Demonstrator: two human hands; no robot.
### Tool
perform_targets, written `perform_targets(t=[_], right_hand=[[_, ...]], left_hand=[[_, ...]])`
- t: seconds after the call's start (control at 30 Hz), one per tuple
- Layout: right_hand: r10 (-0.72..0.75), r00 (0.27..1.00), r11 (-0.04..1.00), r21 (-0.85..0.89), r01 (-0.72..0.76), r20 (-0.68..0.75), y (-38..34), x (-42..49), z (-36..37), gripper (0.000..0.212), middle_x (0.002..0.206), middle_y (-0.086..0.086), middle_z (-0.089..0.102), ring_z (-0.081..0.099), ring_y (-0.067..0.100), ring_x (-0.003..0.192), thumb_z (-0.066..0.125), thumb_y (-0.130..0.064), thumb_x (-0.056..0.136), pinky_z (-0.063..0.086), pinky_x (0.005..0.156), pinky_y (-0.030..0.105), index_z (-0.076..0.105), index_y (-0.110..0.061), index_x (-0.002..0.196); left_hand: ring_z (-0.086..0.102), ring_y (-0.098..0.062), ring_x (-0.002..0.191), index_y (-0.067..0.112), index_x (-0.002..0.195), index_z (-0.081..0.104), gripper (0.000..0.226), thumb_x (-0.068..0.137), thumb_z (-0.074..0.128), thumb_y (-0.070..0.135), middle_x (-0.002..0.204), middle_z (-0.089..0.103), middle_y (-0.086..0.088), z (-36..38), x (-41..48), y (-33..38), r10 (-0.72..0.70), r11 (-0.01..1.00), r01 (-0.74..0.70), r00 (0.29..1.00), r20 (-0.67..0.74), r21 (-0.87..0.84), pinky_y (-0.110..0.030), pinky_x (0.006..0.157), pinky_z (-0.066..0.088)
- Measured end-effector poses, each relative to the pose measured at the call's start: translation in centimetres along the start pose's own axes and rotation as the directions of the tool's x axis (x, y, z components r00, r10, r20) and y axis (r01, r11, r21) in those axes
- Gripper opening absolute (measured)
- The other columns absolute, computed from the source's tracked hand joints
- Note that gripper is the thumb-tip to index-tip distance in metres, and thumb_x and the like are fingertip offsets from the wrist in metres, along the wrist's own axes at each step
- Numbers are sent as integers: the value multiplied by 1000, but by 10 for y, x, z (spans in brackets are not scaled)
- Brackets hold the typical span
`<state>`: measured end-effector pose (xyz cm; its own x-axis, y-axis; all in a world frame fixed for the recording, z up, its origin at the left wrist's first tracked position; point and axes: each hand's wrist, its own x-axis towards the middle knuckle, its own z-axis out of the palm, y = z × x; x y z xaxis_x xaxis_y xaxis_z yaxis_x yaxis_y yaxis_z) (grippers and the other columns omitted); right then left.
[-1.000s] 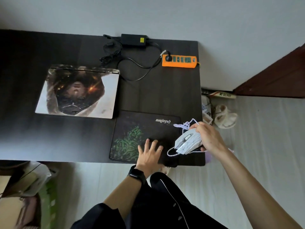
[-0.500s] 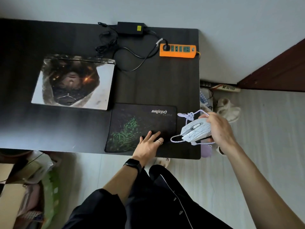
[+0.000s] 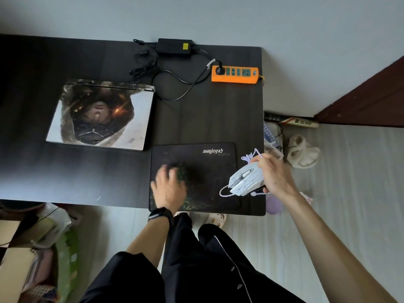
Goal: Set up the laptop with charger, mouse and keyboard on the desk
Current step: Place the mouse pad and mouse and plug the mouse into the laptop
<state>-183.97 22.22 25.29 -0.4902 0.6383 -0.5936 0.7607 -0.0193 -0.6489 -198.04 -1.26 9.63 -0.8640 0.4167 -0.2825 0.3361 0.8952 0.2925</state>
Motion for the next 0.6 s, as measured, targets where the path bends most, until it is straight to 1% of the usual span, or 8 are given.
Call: perform_targets(t=[0.03,0.07,0.1,0.13,0.17,0.27,0.47,0.6], right_hand=[[-5,1000,1000,-19,5,7,0,1,3,29,90,-1,65,61,20,73,40,-18,94,48,44,29,68,-22,92],[-10,1000,999,-32,10,10,0,2,6,29,90,-3,65,61,20,74,39,-19,95,49,46,30,68,-24,91],[-18,1000,999,-42,18,10,1,3,9,29,89,-5,65,61,20,75,40,-20,95,50,48,31,68,-25,90],[-26,1000,998,-50,27,8,1,5,11,29,89,-4,66,61,20,75,40,-21,95,51,48,32,68,-25,90],[-30,1000,998,-59,31,6,2,5,14,29,88,-2,67,62,19,75,40,-21,95,52,49,32,68,-25,89],[-17,1000,997,-71,18,4,1,6,21,29,86,2,68,63,19,72,40,-24,95,52,50,32,68,-25,88],[6,1000,997,-75,-4,29,-10,1,36,28,92,-9,69,65,20,78,40,-27,94,50,49,29,68,-27,87],[-15,999,996,-86,19,42,-15,-4,41,30,90,-9,68,64,20,81,39,-24,95,51,48,29,68,-28,87]], left_hand=[[39,-39,132,11,132,49,55,84,66,29,146,39,-17,-9,9,-9,-219,971,216,975,-24,-106,-55,103,36],[36,-42,132,6,134,45,57,86,65,29,144,37,-20,-19,18,-17,-420,887,413,907,11,-206,-54,103,35],[34,-43,132,2,134,42,57,89,64,29,143,35,-22,-27,26,-24,-565,786,563,822,75,-256,-53,104,34],[33,-43,131,0,132,44,55,90,63,30,142,34,-23,-34,34,-31,-635,718,645,761,132,-262,-51,105,33],[32,-42,131,0,129,51,50,92,63,31,141,33,-22,-38,40,-37,-649,703,669,742,170,-240,-49,106,33],[31,-40,130,8,116,69,34,93,62,32,139,33,-17,-37,53,-51,-572,770,612,788,228,-180,-47,106,35],[37,-36,125,14,115,65,26,95,60,30,134,45,-11,-38,57,-52,-461,844,487,873,162,-226,-51,101,39],[41,-33,122,20,108,69,21,92,65,34,131,47,-6,-39,62,-62,-427,872,444,896,121,-207,-50,98,42]])
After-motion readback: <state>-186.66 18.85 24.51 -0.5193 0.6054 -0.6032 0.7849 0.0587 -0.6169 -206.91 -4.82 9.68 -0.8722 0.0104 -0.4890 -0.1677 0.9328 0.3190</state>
